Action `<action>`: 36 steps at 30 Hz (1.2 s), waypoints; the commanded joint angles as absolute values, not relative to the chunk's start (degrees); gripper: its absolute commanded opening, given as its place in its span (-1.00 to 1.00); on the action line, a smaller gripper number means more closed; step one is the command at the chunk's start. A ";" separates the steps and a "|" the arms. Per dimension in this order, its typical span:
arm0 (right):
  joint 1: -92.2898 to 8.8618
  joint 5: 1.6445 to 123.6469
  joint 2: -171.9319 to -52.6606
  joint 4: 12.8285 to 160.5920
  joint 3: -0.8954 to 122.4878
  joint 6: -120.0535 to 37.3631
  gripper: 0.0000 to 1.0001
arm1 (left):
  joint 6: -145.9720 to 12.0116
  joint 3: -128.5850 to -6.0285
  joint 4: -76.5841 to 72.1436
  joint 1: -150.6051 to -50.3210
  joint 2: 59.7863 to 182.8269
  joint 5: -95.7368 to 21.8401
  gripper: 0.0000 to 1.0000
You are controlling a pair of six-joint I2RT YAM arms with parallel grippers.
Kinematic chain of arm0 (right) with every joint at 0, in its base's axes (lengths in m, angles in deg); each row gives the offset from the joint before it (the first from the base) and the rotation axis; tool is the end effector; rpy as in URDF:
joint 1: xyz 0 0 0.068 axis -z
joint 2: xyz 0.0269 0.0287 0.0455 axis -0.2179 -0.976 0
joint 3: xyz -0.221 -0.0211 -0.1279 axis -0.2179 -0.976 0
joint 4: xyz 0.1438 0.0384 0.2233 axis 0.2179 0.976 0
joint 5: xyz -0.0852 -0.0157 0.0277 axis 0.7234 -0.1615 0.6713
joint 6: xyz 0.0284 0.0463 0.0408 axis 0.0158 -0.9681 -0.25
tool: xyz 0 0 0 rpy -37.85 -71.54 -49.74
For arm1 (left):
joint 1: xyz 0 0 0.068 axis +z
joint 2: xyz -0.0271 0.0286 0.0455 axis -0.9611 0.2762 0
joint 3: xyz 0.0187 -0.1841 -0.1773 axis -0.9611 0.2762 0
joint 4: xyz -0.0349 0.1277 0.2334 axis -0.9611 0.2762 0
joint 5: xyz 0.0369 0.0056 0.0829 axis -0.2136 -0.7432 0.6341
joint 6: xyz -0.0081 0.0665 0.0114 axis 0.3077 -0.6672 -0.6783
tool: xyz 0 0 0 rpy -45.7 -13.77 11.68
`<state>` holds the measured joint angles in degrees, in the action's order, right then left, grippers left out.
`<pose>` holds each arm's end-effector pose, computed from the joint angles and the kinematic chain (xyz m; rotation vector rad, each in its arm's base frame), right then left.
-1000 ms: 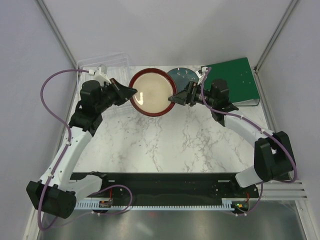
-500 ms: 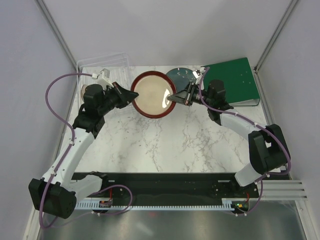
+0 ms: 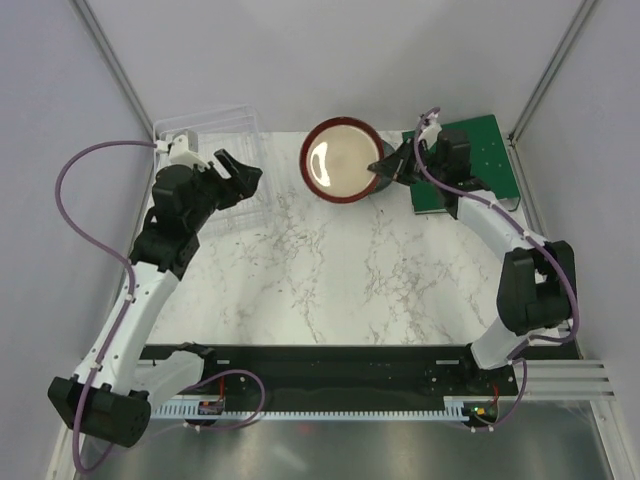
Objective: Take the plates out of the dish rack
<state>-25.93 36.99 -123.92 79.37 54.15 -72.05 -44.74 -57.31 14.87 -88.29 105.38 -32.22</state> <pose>0.3835 0.1218 0.2785 -0.0138 1.9805 1.1370 0.2601 -0.0699 0.3707 -0.2654 1.8139 -0.6538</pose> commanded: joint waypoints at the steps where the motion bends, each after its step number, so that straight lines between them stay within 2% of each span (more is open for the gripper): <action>1: -19.02 41.11 -128.85 78.90 64.78 -70.66 -1.00 | -54.02 -59.21 17.99 -88.11 101.89 -18.33 0.73; 9: -15.67 38.83 -148.09 81.72 81.12 -71.61 -1.00 | -66.42 -60.96 18.87 -87.85 103.20 2.82 0.75; 13: -14.61 34.34 -157.49 80.15 88.25 -75.92 -1.00 | -73.18 -61.41 17.20 -87.50 106.10 9.62 0.75; 18: -14.34 34.25 -163.48 81.54 96.06 -76.72 -1.00 | -74.25 -60.88 15.00 -85.57 109.97 11.30 0.77; 24: -14.43 33.46 -167.18 84.18 99.95 -76.19 -0.97 | -72.85 -60.79 14.82 -84.51 112.43 9.64 0.76; 25: -14.43 33.29 -167.27 84.79 99.86 -76.02 -0.61 | -72.67 -60.62 14.74 -84.42 112.61 9.37 0.76; 26: -14.43 33.28 -167.27 85.06 99.51 -75.93 -0.45 | -72.58 -60.53 14.74 -84.34 112.61 9.37 0.76; 28: -14.35 33.46 -166.92 85.58 98.90 -75.40 -0.36 | -72.41 -60.27 14.74 -84.25 112.79 9.54 0.76; 30: -14.43 34.07 -166.74 86.03 98.19 -74.61 -0.13 | -72.49 -60.18 14.82 -83.90 112.96 9.81 0.76; 32: -14.43 34.08 -166.13 86.03 97.23 -74.08 -0.07 | -72.76 -60.18 14.82 -83.72 113.05 10.42 0.77; 33: -14.43 34.25 -165.95 86.03 96.87 -73.82 0.14 | -72.85 -60.00 14.82 -83.55 112.96 10.51 0.78; 34: -14.52 34.16 -165.69 88.03 96.70 -73.47 0.28 | -72.76 -59.91 14.82 -83.37 112.96 10.60 0.79; 36: -14.70 33.90 -165.51 89.45 96.87 -71.80 0.33 | -72.58 -59.83 14.91 -83.02 112.96 9.90 0.80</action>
